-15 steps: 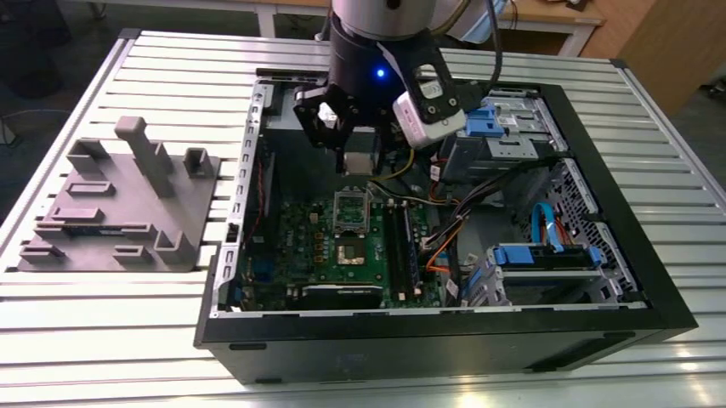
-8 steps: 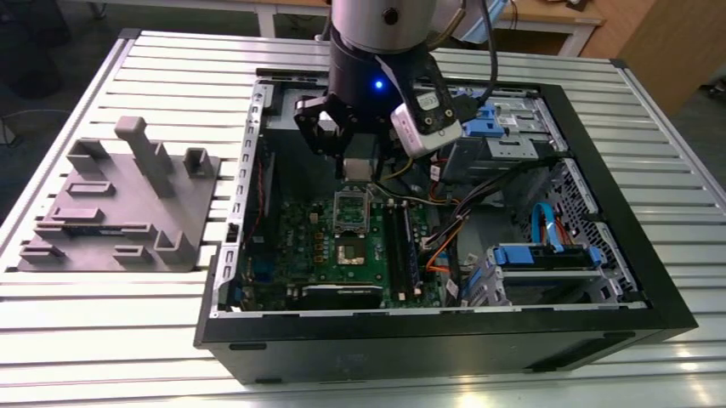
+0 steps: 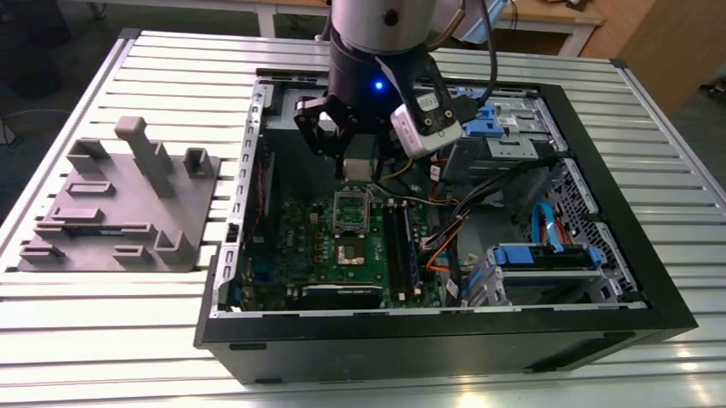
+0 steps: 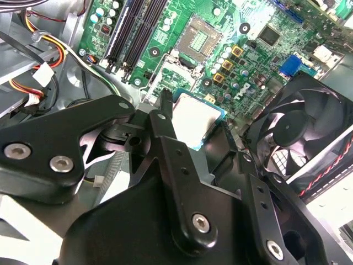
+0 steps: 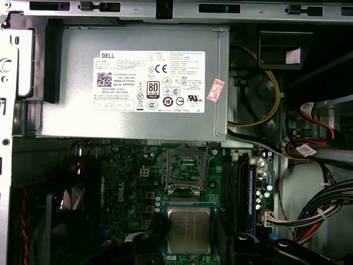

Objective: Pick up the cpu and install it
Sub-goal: 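Place the cpu into insertion slot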

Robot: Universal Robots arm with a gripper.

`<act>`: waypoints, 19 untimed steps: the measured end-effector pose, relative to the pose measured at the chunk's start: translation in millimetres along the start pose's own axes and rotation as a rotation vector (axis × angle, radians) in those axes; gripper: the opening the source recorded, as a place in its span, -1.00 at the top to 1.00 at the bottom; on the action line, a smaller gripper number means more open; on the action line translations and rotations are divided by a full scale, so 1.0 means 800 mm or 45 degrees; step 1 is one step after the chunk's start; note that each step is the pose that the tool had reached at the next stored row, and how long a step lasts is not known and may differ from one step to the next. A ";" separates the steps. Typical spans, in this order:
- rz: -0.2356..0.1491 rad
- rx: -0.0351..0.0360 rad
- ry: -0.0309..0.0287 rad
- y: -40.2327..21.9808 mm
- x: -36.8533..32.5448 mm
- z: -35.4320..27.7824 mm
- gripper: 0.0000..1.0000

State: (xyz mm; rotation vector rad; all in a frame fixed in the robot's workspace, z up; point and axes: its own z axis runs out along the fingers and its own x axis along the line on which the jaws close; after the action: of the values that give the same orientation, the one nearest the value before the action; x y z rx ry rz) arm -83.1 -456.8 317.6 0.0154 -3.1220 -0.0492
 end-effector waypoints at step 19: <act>-0.001 -0.0001 0.0064 -0.0072 -0.0003 0.0275 0.06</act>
State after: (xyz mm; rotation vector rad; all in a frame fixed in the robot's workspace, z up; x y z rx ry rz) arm -83.2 -461.9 295.4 0.0166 -3.1169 -0.0491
